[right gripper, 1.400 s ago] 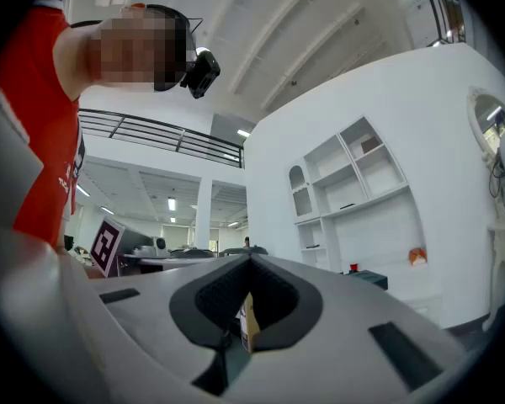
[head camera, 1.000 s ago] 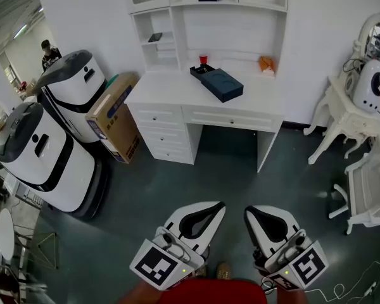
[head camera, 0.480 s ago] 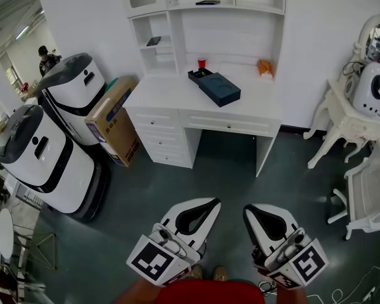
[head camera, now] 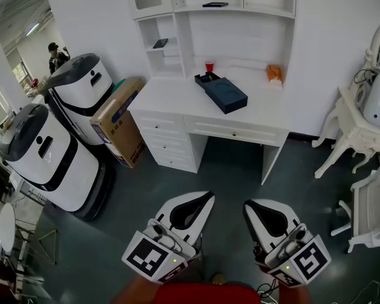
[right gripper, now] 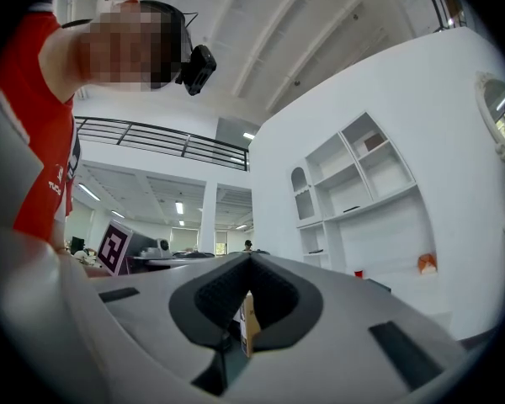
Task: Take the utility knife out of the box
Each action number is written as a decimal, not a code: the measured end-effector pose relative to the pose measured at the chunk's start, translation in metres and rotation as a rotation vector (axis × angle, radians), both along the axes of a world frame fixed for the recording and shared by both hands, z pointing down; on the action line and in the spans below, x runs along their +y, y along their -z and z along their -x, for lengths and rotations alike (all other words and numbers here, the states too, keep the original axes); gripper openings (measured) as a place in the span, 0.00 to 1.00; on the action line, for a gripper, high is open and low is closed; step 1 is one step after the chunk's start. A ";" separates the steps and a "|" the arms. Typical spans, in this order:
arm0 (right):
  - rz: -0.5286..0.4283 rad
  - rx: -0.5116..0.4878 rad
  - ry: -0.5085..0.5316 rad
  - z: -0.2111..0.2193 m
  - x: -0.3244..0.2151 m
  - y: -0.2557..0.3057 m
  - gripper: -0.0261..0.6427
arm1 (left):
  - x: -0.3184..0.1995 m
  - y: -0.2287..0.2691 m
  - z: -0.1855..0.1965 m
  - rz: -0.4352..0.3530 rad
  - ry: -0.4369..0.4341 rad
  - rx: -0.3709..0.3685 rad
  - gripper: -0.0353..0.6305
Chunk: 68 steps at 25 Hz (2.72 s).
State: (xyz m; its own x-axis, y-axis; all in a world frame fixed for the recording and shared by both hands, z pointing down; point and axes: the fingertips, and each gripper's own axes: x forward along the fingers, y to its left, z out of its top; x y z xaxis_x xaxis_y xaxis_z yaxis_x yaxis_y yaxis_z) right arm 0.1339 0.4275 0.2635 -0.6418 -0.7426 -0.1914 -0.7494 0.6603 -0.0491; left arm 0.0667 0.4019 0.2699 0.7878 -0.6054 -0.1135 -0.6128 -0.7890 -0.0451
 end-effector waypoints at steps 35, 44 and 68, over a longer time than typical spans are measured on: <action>0.041 0.100 0.003 0.110 -0.462 -0.008 0.05 | -0.447 -0.019 0.109 0.083 0.036 -0.014 0.08; 0.048 0.121 -0.010 0.108 -0.573 -0.019 0.05 | -0.559 -0.012 0.099 -0.004 0.046 -0.025 0.08; 0.465 0.307 -0.213 0.044 -0.837 -0.124 0.09 | -0.768 -0.063 0.062 0.109 -0.049 -0.072 0.08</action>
State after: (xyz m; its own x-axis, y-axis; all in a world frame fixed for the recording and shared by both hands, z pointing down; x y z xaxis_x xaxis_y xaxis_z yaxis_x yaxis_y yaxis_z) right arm 0.0901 -0.4094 0.3874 -0.4445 -0.8224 0.3551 -0.8884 0.4554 -0.0575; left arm 0.0045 -0.3664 0.3330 0.8204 -0.5717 0.0089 -0.5717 -0.8204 -0.0005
